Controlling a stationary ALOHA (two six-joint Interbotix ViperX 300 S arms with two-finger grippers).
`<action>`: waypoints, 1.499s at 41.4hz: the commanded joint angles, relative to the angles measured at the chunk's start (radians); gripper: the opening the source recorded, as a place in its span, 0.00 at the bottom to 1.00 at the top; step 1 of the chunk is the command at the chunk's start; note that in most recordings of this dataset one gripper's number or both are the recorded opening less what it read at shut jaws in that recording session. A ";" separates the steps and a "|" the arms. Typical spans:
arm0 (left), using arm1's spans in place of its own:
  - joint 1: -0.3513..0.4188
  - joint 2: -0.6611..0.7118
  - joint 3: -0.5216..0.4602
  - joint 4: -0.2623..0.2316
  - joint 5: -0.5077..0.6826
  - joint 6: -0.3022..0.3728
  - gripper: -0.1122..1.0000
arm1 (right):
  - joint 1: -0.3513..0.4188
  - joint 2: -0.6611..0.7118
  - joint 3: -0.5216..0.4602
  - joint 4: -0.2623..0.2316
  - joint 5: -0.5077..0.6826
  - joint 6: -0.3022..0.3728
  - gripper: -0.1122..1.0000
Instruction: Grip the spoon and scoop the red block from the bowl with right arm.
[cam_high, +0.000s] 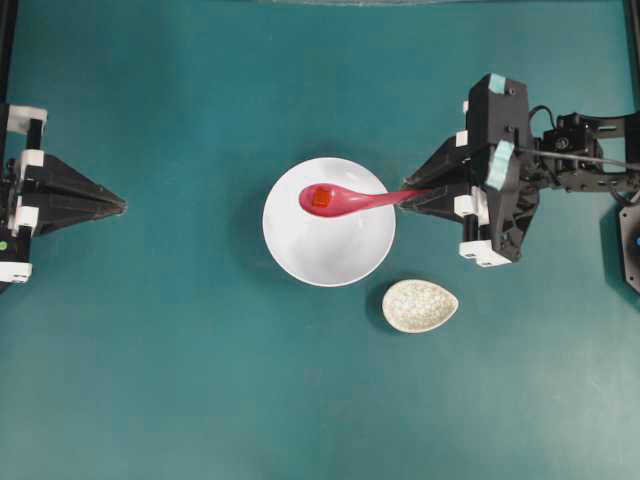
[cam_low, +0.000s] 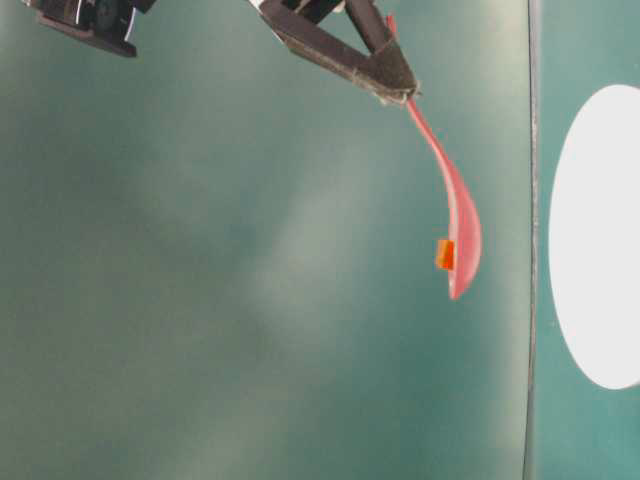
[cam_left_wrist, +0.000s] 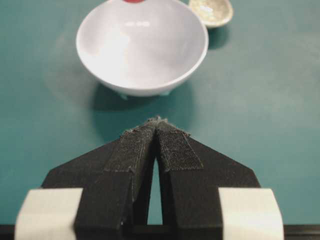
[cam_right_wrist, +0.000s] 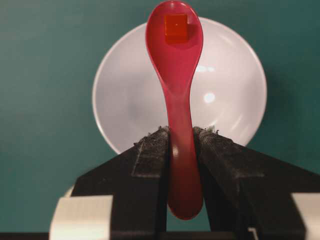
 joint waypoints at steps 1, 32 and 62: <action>-0.003 0.005 -0.026 0.003 -0.005 -0.002 0.10 | 0.002 -0.017 -0.028 -0.031 -0.002 -0.002 0.32; -0.003 0.005 -0.026 0.003 -0.006 -0.005 0.10 | 0.002 -0.017 -0.026 -0.061 0.006 -0.003 0.32; -0.003 0.005 -0.026 0.003 -0.012 -0.003 0.10 | 0.002 -0.015 -0.028 -0.061 0.009 -0.002 0.32</action>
